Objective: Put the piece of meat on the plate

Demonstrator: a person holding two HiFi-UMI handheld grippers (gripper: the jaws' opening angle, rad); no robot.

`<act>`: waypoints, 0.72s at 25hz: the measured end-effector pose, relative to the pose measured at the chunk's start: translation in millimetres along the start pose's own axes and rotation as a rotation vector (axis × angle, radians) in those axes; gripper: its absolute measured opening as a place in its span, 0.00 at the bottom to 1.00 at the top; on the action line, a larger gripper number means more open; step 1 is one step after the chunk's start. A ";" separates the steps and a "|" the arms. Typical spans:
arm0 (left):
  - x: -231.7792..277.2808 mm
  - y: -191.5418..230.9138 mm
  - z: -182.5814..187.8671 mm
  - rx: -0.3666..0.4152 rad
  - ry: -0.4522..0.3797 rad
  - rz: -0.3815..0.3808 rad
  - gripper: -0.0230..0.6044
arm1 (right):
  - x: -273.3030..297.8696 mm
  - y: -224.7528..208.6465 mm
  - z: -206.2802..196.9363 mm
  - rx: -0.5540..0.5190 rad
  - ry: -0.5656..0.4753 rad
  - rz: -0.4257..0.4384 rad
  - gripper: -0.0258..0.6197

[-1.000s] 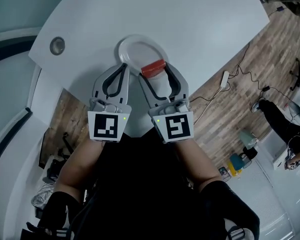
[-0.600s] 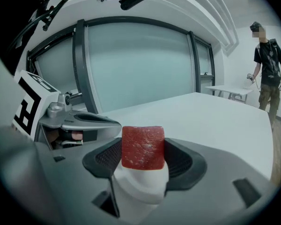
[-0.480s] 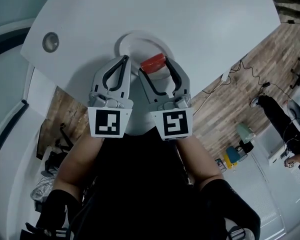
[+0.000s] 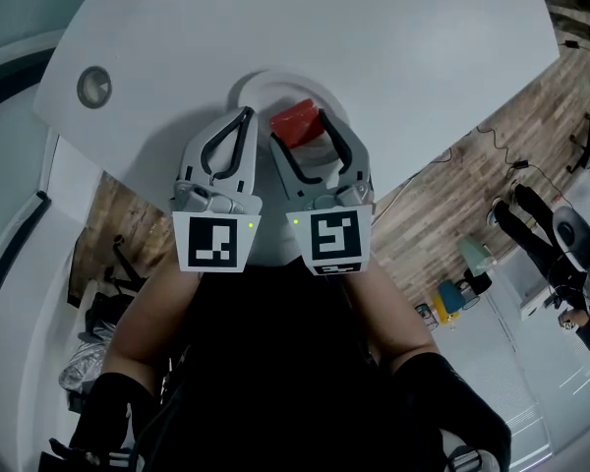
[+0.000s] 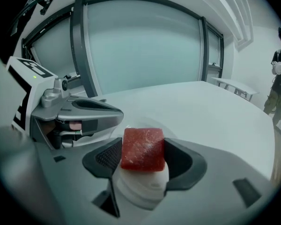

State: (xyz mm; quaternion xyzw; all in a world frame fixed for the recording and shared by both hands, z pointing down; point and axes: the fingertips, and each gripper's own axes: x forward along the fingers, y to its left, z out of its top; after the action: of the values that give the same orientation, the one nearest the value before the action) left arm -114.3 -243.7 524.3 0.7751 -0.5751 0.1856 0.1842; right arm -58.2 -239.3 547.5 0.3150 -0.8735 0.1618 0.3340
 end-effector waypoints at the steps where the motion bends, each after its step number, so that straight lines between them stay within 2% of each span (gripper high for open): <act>1: 1.4 0.0 -0.2 -0.001 0.004 -0.001 0.02 | 1.2 -1.8 -0.7 -0.001 0.012 -0.007 0.48; 11: -4.2 4.4 -2.8 -0.027 0.005 0.001 0.02 | 3.0 -1.2 -2.2 0.004 0.017 -0.045 0.47; 18: -8.8 0.1 17.6 -0.009 -0.045 -0.017 0.02 | -8.9 -7.3 22.4 0.020 -0.089 -0.067 0.47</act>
State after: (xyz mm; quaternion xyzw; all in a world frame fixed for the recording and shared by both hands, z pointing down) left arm -115.4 -245.2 504.7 0.7832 -0.5734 0.1637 0.1763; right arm -59.0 -251.9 525.7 0.3543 -0.8748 0.1451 0.2970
